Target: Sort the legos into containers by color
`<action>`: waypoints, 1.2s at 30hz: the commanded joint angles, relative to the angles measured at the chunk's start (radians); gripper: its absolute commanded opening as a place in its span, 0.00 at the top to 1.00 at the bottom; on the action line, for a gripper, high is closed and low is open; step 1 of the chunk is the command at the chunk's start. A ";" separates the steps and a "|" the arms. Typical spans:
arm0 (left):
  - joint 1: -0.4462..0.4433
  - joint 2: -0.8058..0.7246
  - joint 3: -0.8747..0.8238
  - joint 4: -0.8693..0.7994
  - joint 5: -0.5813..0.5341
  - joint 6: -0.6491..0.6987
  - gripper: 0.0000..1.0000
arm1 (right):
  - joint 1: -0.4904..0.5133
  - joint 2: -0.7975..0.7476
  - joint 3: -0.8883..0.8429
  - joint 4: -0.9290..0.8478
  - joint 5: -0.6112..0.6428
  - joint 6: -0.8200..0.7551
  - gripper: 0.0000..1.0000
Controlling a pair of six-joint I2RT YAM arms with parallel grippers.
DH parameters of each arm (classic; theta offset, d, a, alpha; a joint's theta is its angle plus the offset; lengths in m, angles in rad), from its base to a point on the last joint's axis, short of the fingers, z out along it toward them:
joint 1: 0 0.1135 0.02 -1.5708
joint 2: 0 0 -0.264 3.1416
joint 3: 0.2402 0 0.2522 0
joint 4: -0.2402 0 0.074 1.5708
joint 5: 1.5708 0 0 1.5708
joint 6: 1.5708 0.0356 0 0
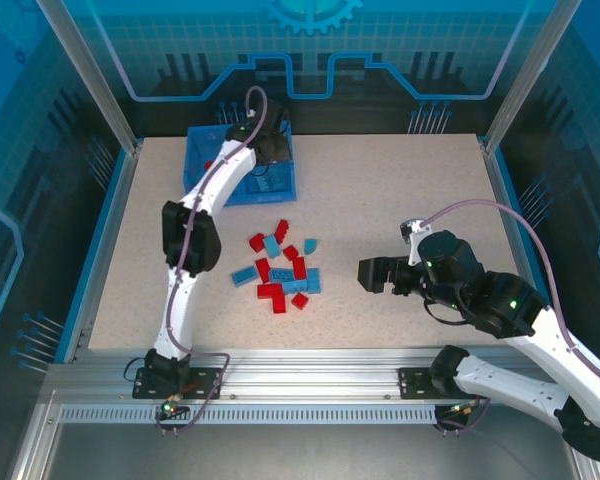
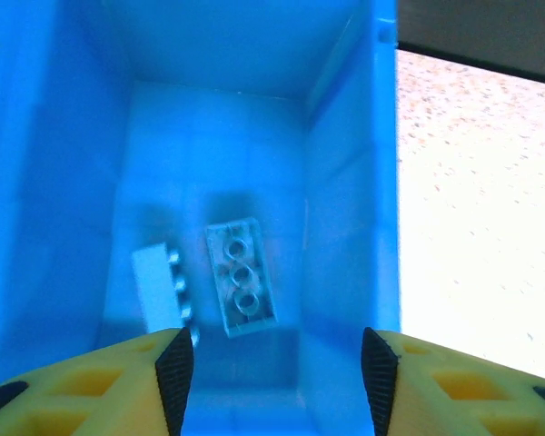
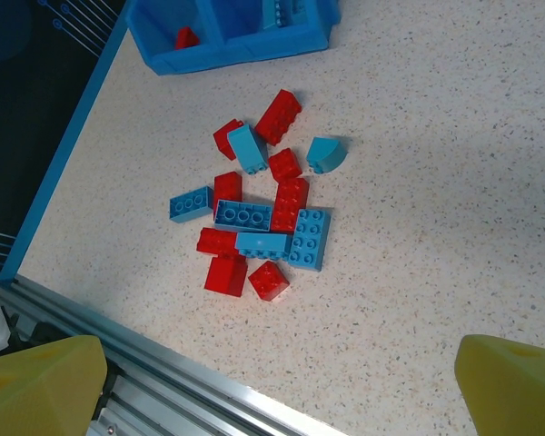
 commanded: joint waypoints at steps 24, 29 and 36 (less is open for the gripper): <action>-0.077 -0.829 -1.361 0.165 0.210 0.114 0.18 | -0.006 0.114 -0.012 0.036 -0.031 -0.008 0.00; -0.072 -0.779 -1.349 0.182 0.128 0.209 0.13 | -0.006 0.090 -0.014 0.027 -0.014 -0.005 0.00; -0.075 -0.671 -1.315 0.118 0.111 0.244 0.11 | -0.006 0.091 0.014 -0.004 -0.013 -0.005 0.00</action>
